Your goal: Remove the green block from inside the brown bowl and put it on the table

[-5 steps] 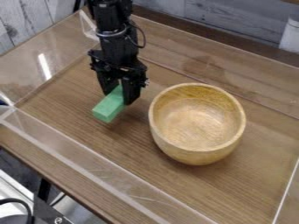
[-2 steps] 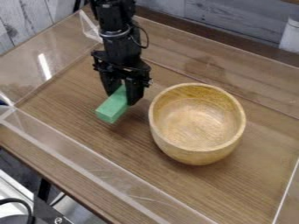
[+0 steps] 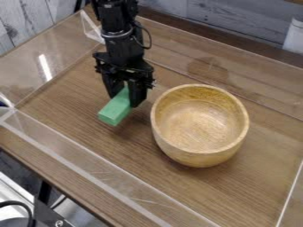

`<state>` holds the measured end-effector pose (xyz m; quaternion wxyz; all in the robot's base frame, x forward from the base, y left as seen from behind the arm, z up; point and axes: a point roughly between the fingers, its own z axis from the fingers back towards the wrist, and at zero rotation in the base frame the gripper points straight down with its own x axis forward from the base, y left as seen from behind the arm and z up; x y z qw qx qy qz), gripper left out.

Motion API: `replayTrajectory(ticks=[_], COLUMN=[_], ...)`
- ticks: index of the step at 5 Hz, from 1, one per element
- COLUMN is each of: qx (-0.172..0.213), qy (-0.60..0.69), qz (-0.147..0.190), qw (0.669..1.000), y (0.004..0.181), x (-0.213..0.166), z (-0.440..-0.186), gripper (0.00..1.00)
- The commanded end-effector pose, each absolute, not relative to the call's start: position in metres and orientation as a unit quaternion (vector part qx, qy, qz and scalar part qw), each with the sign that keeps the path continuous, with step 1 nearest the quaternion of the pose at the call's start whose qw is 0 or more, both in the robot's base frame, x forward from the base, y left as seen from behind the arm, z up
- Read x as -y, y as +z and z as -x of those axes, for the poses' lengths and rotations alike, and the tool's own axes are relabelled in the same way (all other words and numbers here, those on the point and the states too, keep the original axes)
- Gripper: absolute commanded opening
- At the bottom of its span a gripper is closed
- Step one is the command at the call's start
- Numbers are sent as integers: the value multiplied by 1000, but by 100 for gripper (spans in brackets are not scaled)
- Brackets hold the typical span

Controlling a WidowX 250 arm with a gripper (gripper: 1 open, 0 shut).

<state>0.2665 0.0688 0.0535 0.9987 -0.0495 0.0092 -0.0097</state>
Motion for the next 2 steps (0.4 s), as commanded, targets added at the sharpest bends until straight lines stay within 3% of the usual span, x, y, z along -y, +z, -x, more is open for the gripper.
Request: replayTrajectory(ticks=[1, 2], qx=[24, 26], qy=[-12, -10], qz=[41, 43], qw=[999, 999], y=[72, 73], x=[-70, -69], z=[-277, -278], gripper=[0, 0])
